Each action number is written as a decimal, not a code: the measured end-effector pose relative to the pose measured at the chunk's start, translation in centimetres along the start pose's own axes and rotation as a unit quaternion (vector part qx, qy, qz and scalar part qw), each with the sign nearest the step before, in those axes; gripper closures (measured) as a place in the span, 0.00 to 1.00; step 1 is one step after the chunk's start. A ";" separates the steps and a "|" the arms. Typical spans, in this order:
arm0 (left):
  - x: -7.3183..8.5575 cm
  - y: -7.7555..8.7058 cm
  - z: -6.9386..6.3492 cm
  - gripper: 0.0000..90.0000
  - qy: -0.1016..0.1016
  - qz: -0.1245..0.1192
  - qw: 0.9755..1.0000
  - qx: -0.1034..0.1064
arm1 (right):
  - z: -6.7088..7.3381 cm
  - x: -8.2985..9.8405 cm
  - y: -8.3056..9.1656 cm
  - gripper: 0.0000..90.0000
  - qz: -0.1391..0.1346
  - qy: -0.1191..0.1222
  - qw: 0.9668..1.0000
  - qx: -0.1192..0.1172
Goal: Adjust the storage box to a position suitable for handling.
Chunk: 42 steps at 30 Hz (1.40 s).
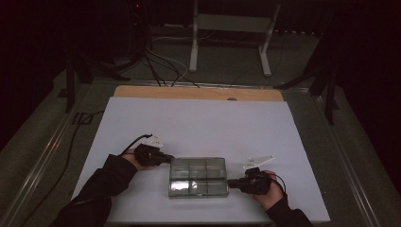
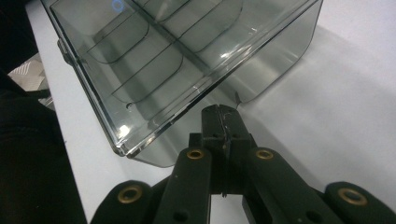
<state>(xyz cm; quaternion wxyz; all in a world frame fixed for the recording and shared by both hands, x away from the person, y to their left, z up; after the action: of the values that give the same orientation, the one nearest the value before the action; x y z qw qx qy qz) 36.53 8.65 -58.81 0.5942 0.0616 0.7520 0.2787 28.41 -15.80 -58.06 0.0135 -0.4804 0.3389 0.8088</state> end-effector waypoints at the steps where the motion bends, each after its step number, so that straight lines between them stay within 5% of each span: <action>1: 0.1 0.1 -0.2 1.00 -0.001 0.001 1.000 0.001 | 0.1 0.1 0.0 1.00 0.000 -0.001 1.000 -0.002; 21: 0.3 0.4 -1.0 0.99 0.002 -0.012 1.000 0.014 | 1.6 0.8 0.8 1.00 -0.005 -0.003 1.000 -0.019; 28: 0.4 3.0 0.3 0.97 0.032 -0.045 0.998 0.000 | 0.8 0.3 1.3 1.00 -0.009 0.007 1.000 -0.009; 33: 0.2 4.3 -0.3 0.86 0.043 -0.062 0.997 0.013 | 0.3 0.2 1.5 1.00 -0.010 0.012 1.000 -0.006; 42: 0.9 5.3 -4.0 0.63 0.054 -0.080 0.994 0.058 | 0.5 0.3 2.0 1.00 -0.003 0.038 0.999 -0.015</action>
<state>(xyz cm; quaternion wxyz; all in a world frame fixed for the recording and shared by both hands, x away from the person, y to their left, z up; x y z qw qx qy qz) 31.27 12.09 -56.41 0.5688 0.0211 0.8002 0.1889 27.17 -17.22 -57.09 -0.0040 -0.5119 0.3251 0.7952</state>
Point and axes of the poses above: each handheld gripper's, and its own axes: y roughly backward along the jaws, x roughly out of its underside, z roughly to its left, the point moved 10 cm from there along -y, roughly forward along the jaws, and after that the axes turned 14 degrees about -z, right-handed, at the moved point
